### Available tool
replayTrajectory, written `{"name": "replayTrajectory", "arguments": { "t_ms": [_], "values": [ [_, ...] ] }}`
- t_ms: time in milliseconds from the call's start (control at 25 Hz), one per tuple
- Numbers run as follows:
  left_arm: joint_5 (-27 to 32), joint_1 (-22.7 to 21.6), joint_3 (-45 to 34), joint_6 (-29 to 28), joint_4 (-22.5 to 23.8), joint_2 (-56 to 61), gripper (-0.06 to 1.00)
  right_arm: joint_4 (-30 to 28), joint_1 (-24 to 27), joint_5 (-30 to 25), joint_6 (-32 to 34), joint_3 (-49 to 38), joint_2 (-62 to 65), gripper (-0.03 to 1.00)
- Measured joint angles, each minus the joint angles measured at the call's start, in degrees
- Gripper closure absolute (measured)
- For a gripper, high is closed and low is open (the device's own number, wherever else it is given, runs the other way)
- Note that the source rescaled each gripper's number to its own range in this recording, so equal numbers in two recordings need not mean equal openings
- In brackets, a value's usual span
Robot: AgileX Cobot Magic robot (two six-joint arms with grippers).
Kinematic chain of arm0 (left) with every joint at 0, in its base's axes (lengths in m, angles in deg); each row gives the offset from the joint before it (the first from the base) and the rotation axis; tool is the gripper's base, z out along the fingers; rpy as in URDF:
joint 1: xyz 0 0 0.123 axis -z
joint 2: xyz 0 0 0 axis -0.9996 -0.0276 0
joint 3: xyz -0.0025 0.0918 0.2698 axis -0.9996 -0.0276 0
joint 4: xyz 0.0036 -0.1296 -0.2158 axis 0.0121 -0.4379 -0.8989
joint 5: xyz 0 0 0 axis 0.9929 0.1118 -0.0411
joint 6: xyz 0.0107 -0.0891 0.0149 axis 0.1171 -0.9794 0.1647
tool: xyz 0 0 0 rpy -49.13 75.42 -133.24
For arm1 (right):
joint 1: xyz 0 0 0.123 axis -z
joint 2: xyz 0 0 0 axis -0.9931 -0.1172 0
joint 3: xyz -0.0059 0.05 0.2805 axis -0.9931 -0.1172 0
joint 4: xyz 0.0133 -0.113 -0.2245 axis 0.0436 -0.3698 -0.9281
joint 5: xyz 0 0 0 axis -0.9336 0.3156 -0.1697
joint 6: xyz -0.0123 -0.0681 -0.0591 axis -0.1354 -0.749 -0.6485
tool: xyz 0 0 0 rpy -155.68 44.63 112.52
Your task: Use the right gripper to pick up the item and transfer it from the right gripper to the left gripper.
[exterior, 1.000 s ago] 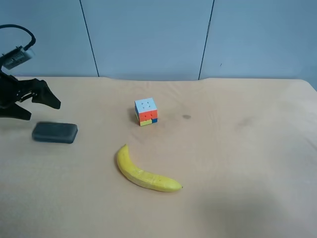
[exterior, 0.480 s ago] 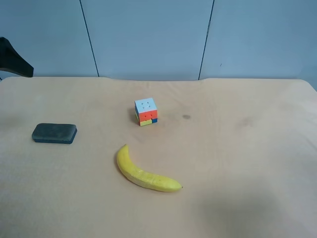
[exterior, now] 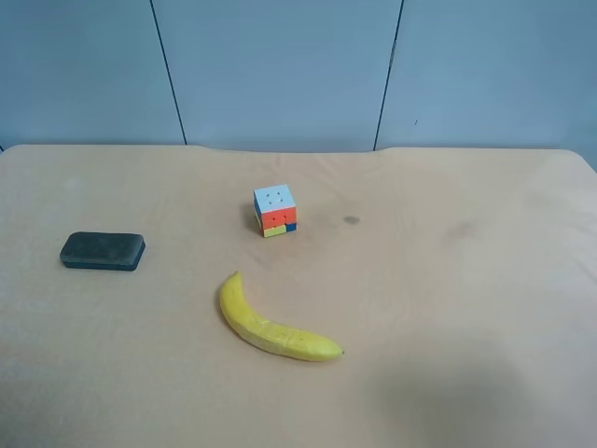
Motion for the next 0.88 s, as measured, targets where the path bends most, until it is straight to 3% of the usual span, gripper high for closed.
{"name": "replayTrajectory", "arguments": {
  "t_ms": [320, 640, 880],
  "values": [
    [9.0, 4.4, -3.1, -4.1, 2.2, 13.3, -0.05, 0.0, 0.0, 0.0, 0.0, 0.0, 0.0, -0.03],
    [9.7, 4.5, -15.6, -5.5, 5.3, 30.9, -0.06, 0.0, 0.0, 0.0, 0.0, 0.0, 0.0, -0.03],
    [9.7, 5.9, -19.9, -5.9, 7.5, 38.8, -0.06, 0.0, 0.0, 0.0, 0.0, 0.0, 0.0, -0.03]
  ]
}}
